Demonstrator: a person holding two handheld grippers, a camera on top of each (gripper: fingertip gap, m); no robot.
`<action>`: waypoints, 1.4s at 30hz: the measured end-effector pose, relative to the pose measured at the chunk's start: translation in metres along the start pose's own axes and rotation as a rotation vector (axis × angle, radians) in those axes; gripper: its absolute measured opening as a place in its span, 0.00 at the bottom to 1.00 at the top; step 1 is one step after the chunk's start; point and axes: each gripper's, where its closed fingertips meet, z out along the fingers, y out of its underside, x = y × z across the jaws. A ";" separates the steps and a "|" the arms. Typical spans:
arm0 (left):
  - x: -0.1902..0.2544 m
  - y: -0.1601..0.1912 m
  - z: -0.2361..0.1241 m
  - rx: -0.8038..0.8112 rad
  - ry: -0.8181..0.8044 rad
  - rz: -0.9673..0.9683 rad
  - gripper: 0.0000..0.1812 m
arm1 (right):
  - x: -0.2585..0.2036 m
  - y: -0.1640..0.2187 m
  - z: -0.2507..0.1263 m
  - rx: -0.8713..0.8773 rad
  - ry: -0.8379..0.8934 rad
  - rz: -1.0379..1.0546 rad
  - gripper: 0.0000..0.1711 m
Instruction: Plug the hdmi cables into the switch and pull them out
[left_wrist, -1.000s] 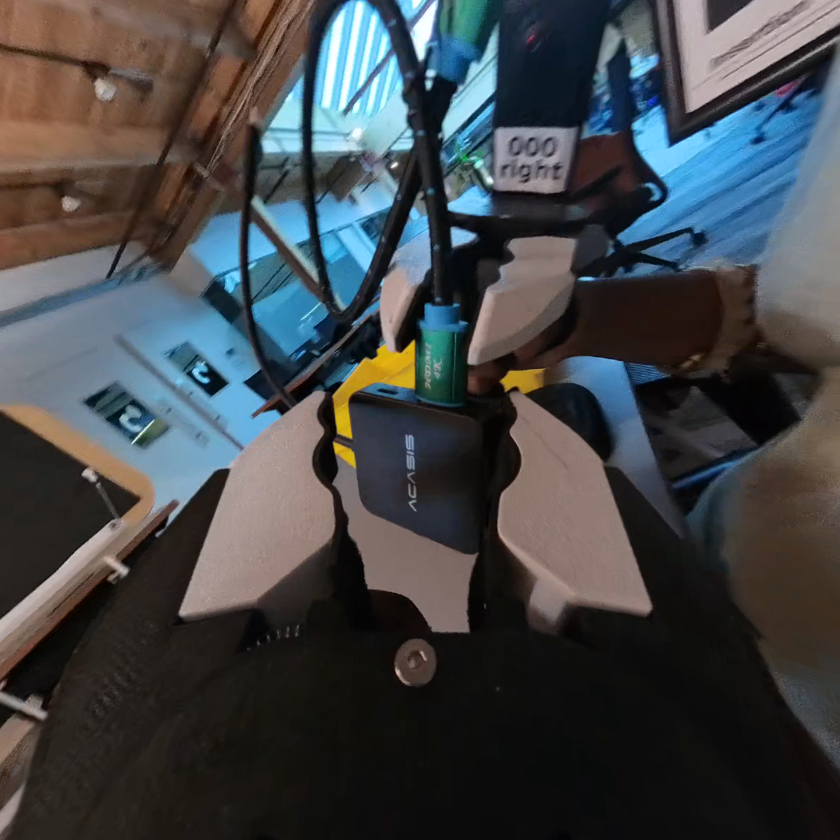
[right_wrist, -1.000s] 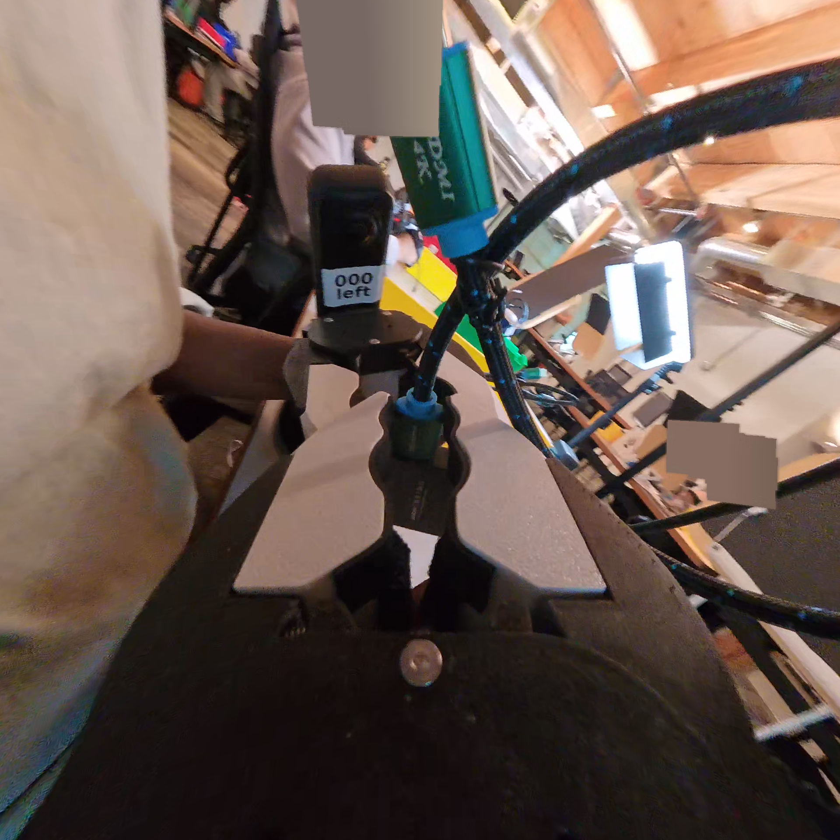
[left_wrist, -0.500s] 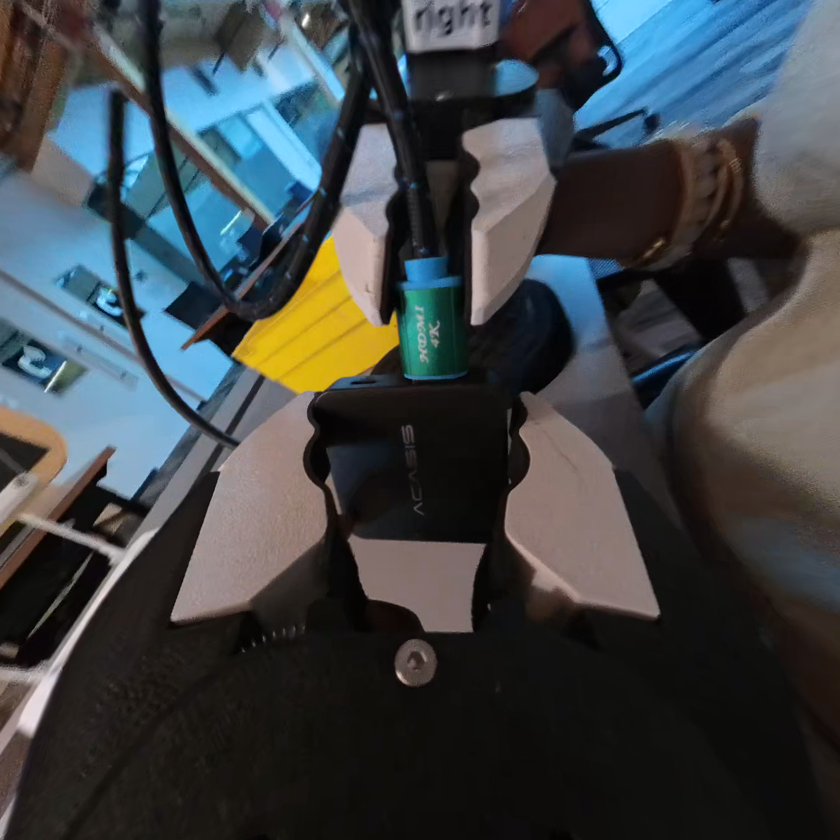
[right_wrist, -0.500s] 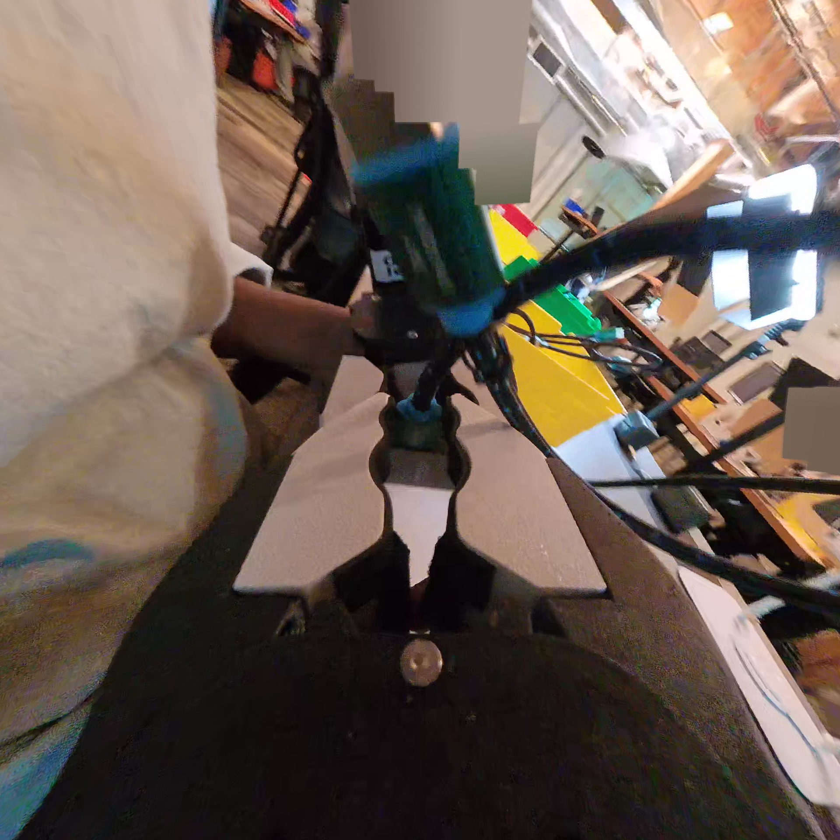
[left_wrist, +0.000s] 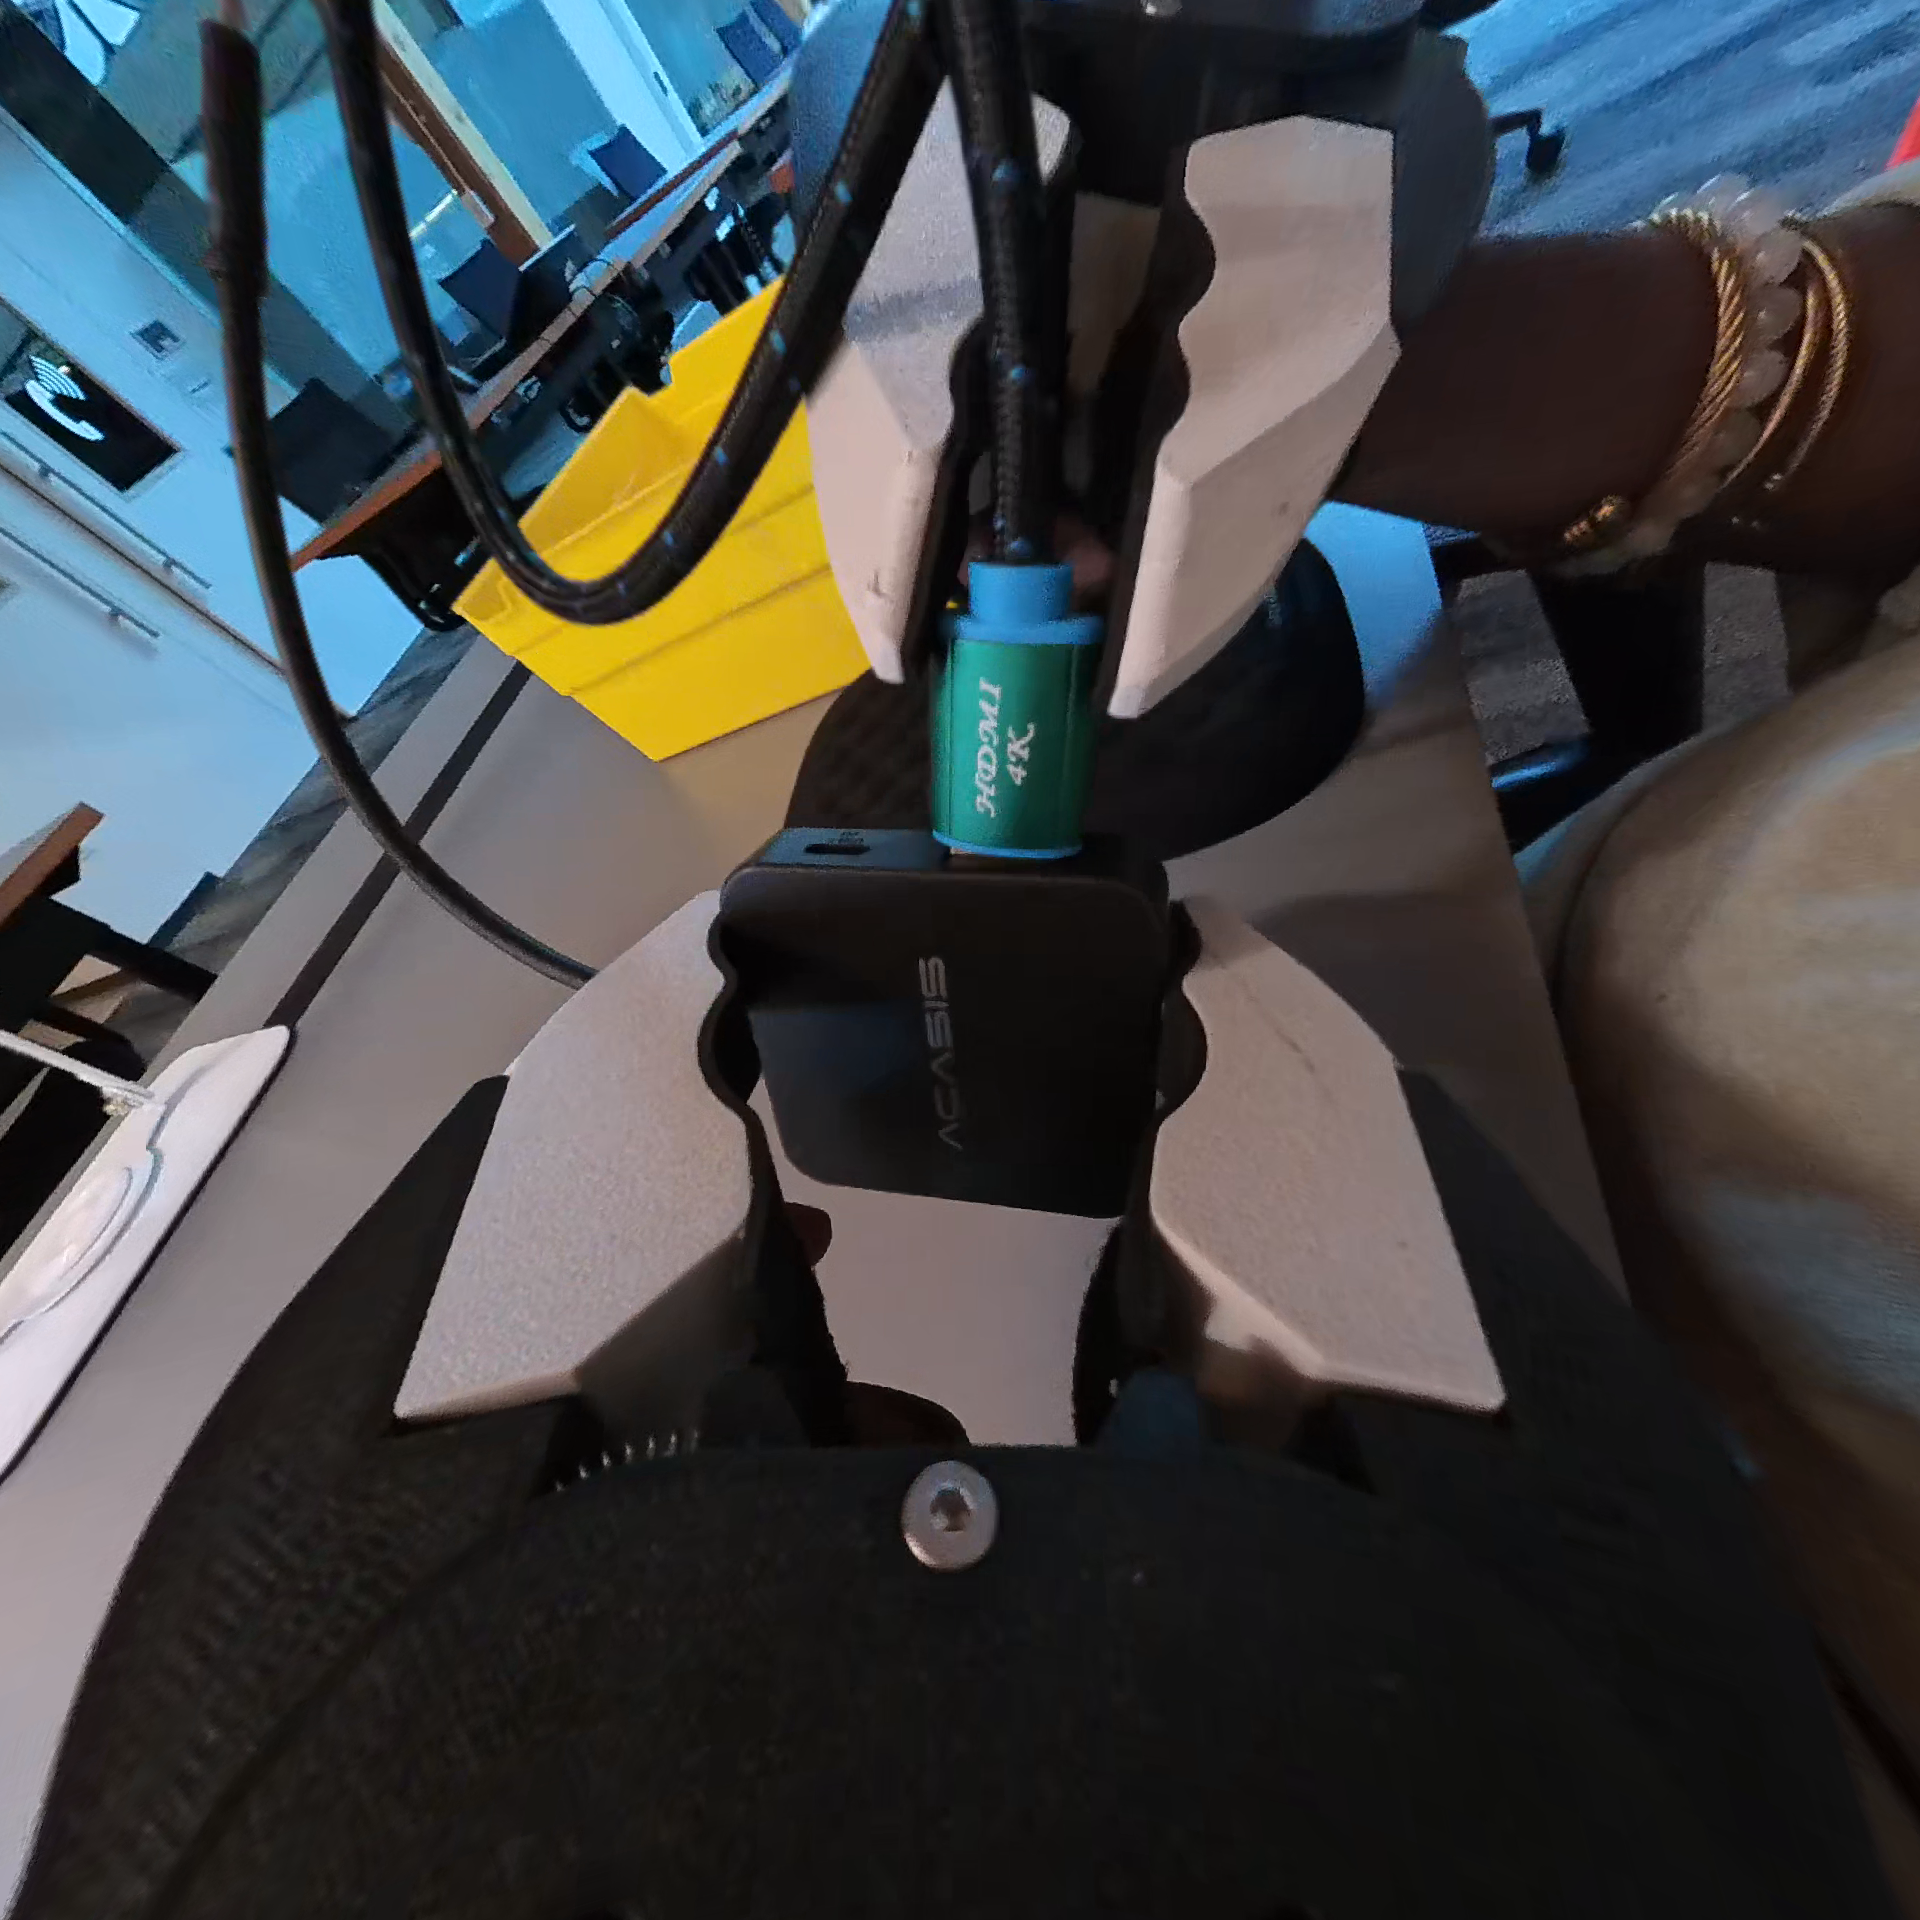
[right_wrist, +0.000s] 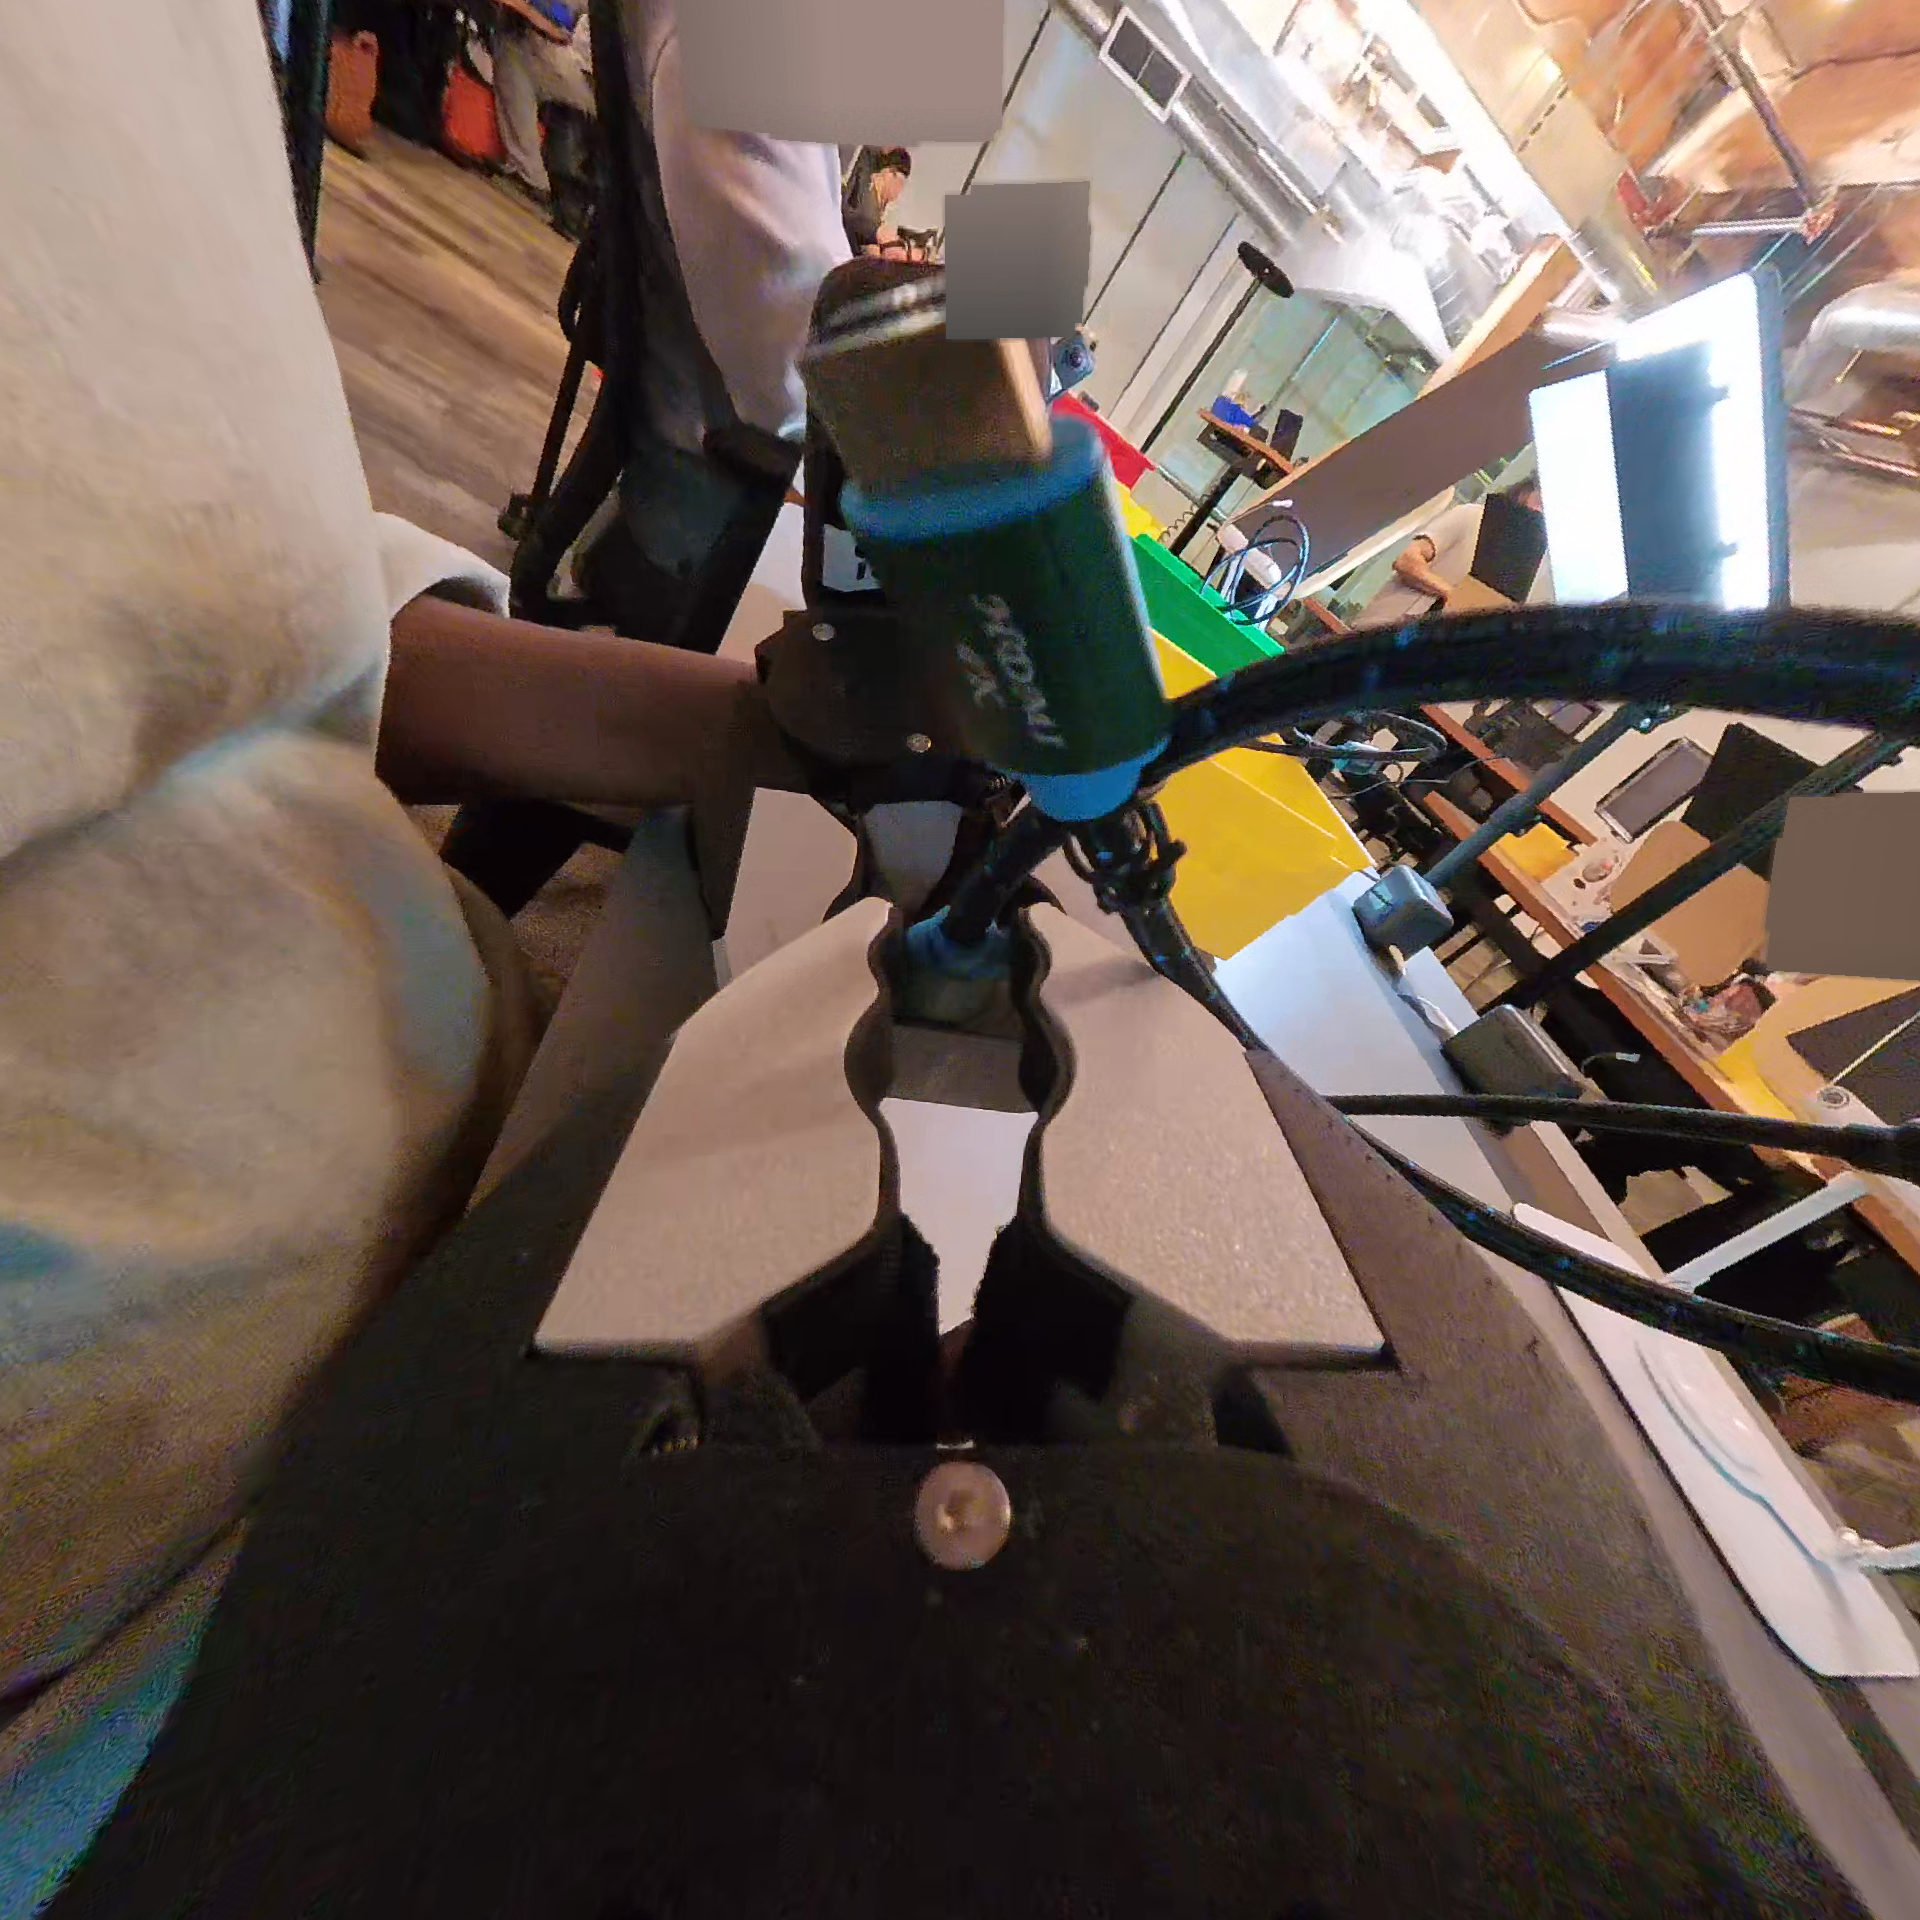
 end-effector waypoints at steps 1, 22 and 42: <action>0.000 -0.001 -0.001 0.009 -0.002 -0.001 0.42 | 0.001 -0.001 0.000 0.011 0.003 0.023 0.11; -0.001 -0.012 -0.011 0.119 -0.001 0.018 0.42 | 0.003 -0.014 0.000 0.113 -0.005 0.106 0.11; -0.053 -0.034 -0.047 0.352 -0.296 -0.116 0.42 | 0.089 -0.032 -0.194 -0.299 0.786 0.215 0.11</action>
